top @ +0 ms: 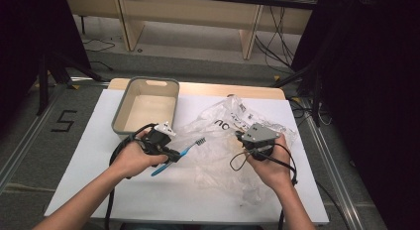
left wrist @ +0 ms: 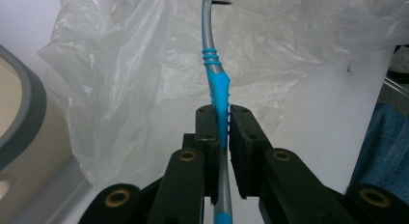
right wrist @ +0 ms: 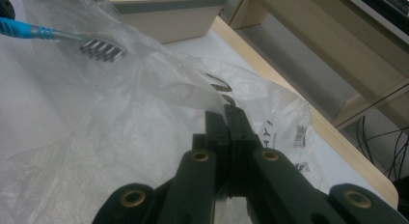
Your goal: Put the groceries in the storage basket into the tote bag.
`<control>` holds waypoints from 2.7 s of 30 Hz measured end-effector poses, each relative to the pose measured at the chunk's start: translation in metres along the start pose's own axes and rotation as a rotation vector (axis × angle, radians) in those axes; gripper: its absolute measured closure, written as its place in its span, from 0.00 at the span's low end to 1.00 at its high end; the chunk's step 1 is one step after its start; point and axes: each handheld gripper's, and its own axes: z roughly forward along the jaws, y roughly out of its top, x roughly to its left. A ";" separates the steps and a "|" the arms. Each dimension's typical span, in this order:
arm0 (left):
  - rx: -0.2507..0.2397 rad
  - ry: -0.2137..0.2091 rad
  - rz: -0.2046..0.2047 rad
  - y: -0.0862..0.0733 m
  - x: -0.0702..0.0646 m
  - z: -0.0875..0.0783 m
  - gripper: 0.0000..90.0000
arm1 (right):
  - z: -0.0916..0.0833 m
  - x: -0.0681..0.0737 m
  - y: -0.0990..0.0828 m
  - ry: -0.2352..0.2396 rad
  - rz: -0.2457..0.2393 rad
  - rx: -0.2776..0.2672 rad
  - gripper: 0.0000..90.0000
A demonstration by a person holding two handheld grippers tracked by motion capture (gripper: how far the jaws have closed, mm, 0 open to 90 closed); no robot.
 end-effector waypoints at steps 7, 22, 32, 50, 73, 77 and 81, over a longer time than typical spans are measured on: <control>0.003 -0.005 0.010 0.003 -0.002 0.004 0.91 | 0.000 0.000 0.000 0.000 0.002 -0.001 1.00; 0.003 -0.005 0.023 0.011 -0.010 0.017 0.91 | 0.000 0.001 0.001 0.004 0.001 0.001 1.00; 0.006 -0.003 0.027 0.017 -0.014 0.027 0.91 | 0.000 0.002 0.001 0.004 -0.003 -0.002 1.00; 0.005 0.014 0.026 0.031 -0.019 0.050 0.91 | -0.001 0.003 0.002 0.007 -0.006 -0.003 1.00; -0.037 0.086 0.066 0.046 -0.029 0.080 0.91 | 0.000 0.003 0.002 0.009 -0.004 0.001 1.00; -0.049 0.094 0.087 0.048 -0.032 0.085 0.91 | 0.001 0.003 0.001 0.010 -0.005 0.001 1.00; -0.052 0.106 0.111 0.049 -0.033 0.088 0.91 | 0.001 0.004 0.002 0.012 -0.003 0.001 1.00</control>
